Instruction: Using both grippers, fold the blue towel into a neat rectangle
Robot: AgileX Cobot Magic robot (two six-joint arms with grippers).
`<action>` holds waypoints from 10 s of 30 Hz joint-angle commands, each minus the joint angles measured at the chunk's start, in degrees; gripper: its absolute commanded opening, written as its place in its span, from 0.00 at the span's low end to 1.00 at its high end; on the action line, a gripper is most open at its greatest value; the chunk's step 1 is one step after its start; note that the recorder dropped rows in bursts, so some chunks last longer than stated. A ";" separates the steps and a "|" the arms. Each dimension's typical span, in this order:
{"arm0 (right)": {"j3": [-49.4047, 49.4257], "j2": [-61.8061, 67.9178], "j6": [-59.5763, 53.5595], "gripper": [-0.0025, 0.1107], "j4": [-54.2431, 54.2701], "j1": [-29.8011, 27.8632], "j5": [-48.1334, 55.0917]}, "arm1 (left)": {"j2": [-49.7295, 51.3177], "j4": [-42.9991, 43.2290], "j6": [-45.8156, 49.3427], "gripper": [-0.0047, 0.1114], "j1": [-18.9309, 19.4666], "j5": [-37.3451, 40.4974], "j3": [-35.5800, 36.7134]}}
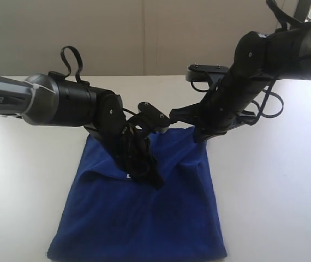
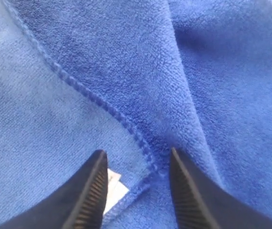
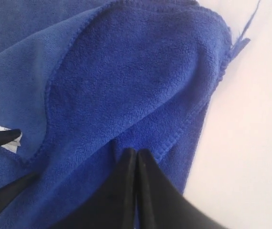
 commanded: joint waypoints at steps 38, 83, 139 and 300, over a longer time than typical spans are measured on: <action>0.34 -0.53 0.19 0.02 -0.34 -0.27 0.27 | -1.46 19.27 -11.60 0.04 15.47 -7.36 -5.64; 0.34 4.50 3.40 0.24 -2.42 -4.58 -11.87 | -3.99 6.08 -14.59 0.11 15.96 2.32 -3.50; -1.31 10.79 -5.31 0.16 -4.95 -4.58 -12.71 | 1.42 6.69 -13.07 0.04 15.96 3.93 -3.50; 37.04 -14.16 -3.53 0.24 14.44 5.72 -9.46 | -6.02 -3.82 -11.30 0.04 5.02 3.80 16.32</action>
